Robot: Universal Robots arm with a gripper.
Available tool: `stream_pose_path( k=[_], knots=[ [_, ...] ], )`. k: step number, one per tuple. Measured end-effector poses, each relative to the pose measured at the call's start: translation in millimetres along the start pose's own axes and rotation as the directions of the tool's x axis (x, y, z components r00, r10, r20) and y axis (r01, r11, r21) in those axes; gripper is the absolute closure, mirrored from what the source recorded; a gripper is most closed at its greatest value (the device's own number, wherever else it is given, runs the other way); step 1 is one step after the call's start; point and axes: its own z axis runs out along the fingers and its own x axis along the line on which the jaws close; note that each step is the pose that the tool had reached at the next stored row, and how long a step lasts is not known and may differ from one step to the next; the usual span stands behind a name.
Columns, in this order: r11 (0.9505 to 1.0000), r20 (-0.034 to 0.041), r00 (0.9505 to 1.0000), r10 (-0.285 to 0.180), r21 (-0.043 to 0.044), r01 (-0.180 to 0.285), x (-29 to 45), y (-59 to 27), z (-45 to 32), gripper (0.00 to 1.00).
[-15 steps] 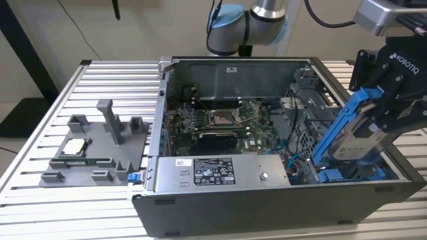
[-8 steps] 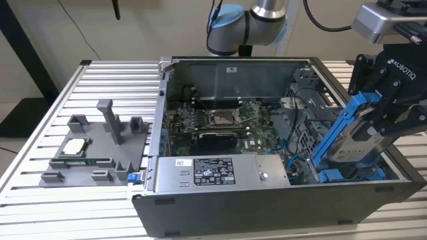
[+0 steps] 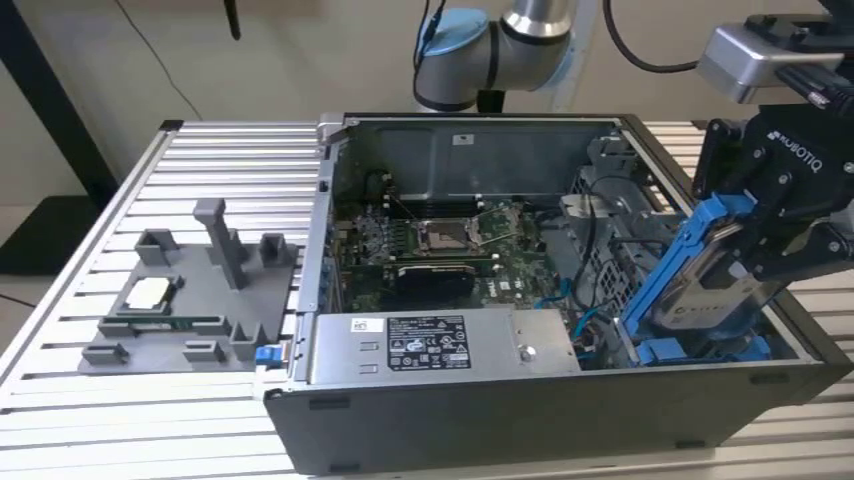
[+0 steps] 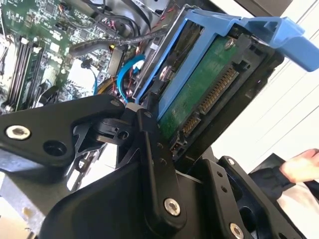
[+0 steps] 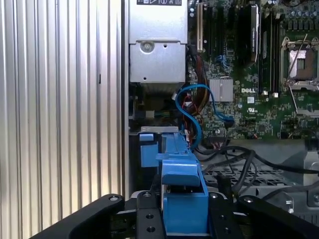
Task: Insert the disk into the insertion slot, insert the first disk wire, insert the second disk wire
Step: 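Insert the disk into the insertion slot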
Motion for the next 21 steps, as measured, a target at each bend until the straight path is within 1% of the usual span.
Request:
stream_pose_path(
  k=[7, 13, 16, 20, 21],
  knots=[
    [1.0, 0.0056, 1.0, 0.0, 0.0022, 0.0, 0.4, -0.5, 12.2, 0.67],
    [1.0, 0.0085, 1.0, 0.0, 0.003, 0.0, 0.7, -0.9, 22.2, 0.67],
    [1.0, 0.0105, 0.9999, -0.001, 0.0038, 0.001, 0.7, -0.9, 23.3, 0.67],
    [1.0, 0.0151, 0.9999, -0.001, 0.0042, 0.001, 0.7, -0.9, 23.6, 0.66],
    [1.0, 0.0154, 0.9999, -0.001, 0.0041, 0.001, 0.7, -0.9, 23.4, 0.6]
  ],
)
